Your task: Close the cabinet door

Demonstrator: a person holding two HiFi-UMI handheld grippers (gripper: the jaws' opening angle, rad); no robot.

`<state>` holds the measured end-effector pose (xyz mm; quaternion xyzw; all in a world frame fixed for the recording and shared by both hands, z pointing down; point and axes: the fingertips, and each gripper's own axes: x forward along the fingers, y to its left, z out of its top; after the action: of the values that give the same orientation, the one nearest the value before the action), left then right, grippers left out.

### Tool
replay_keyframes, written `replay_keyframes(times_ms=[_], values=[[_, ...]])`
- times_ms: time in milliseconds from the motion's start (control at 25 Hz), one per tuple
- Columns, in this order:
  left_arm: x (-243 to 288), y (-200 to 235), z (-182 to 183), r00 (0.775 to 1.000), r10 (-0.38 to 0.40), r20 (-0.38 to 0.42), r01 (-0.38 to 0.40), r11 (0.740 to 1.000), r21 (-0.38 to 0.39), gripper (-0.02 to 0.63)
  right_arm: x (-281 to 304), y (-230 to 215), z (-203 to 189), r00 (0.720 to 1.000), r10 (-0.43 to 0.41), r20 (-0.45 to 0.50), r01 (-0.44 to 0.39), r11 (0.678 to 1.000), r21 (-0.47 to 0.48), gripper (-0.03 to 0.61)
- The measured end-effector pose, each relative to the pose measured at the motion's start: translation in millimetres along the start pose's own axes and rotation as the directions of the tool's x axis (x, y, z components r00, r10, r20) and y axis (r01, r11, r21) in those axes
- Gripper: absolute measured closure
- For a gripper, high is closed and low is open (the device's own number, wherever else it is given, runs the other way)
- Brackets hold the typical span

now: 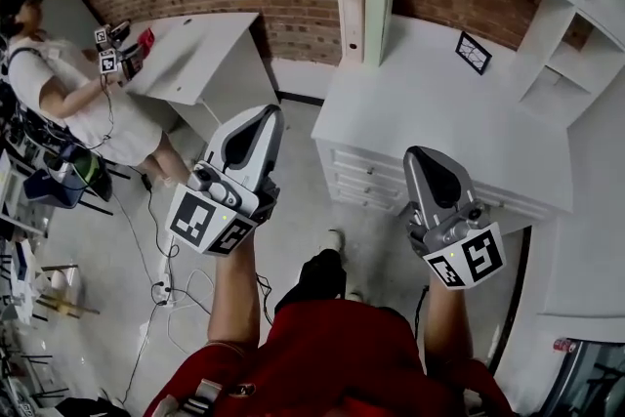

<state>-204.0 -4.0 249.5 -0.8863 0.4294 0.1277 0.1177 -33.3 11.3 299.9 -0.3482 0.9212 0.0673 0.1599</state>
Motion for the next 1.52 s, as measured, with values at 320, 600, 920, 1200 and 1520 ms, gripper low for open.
replay_keyframes(times_ms=[320,600,920,1200,1520], values=[[72,86,-13,0.997,-0.049,0.051,0.049,0.999,0.003,0.612,74,-55,-15,0.998,-0.053,-0.016,0.052,0.996,-0.071,0.565],[123,161,-17,0.994,-0.081,0.072,0.080,0.997,0.015,0.612,142,-89,-34,0.995,-0.096,-0.010,0.094,0.991,-0.094,0.565],[168,208,-17,0.965,-0.227,0.130,0.230,0.973,-0.010,0.477,189,-111,-59,0.989,-0.147,-0.004,0.145,0.980,-0.137,0.565],[194,218,-23,0.939,-0.308,0.153,0.320,0.945,-0.061,0.423,200,-128,-65,0.981,-0.194,-0.017,0.189,0.969,-0.162,0.565],[213,219,-25,0.929,-0.342,0.143,0.354,0.933,-0.065,0.462,204,-141,-69,0.978,-0.207,-0.026,0.200,0.967,-0.156,0.565]])
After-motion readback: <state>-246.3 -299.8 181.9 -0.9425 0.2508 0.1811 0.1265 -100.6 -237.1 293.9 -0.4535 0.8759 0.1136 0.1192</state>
